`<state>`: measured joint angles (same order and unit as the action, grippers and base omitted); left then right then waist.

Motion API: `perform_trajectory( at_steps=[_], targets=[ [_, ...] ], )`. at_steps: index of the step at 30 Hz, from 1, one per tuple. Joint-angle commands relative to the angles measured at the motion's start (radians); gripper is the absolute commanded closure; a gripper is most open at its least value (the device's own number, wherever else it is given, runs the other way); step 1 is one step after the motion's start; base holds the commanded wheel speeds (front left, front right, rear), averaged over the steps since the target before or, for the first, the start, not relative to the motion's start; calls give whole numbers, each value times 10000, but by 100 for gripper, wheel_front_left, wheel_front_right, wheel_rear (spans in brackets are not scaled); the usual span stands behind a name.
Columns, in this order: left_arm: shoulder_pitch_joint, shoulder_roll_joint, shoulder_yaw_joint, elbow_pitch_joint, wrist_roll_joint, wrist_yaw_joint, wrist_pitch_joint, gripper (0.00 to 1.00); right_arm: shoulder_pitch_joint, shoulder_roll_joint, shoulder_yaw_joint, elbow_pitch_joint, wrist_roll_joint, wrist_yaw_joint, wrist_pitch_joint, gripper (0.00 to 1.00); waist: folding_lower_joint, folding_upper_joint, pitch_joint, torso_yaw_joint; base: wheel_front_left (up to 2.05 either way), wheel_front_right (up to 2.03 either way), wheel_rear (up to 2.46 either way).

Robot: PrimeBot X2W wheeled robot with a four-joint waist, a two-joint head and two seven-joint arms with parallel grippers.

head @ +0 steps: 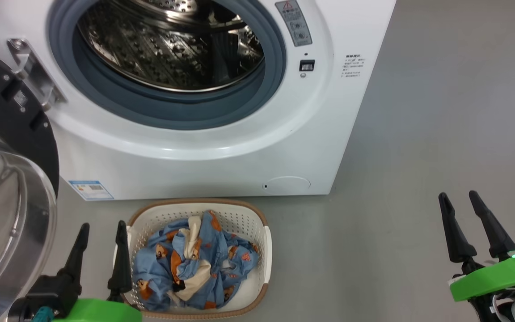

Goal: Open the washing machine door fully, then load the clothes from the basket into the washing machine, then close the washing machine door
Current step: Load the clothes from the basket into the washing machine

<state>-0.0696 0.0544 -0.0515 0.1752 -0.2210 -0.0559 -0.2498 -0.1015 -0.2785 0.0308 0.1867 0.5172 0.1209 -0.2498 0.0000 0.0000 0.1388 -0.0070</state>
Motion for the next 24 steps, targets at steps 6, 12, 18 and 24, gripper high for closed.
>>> perform_trajectory(
  at_steps=[6,12,18,24],
  targets=[
    [-726,42,209,-209,166,161,-120,0,-509,-279,219,-410,298,98,-120,0,0,0,843,-91,0,0,0],
    [-1130,25,195,-169,266,279,-120,0,-815,-347,213,-541,424,98,-120,0,0,0,1624,-172,0,0,0],
    [-1573,7,178,174,184,290,-120,0,-1149,-392,211,-664,524,98,-120,0,0,0,2307,-272,0,0,0],
    [-2030,-7,186,633,190,419,-120,0,-1476,-393,239,-783,592,98,-120,0,0,0,2934,-426,0,0,0]
  ],
)
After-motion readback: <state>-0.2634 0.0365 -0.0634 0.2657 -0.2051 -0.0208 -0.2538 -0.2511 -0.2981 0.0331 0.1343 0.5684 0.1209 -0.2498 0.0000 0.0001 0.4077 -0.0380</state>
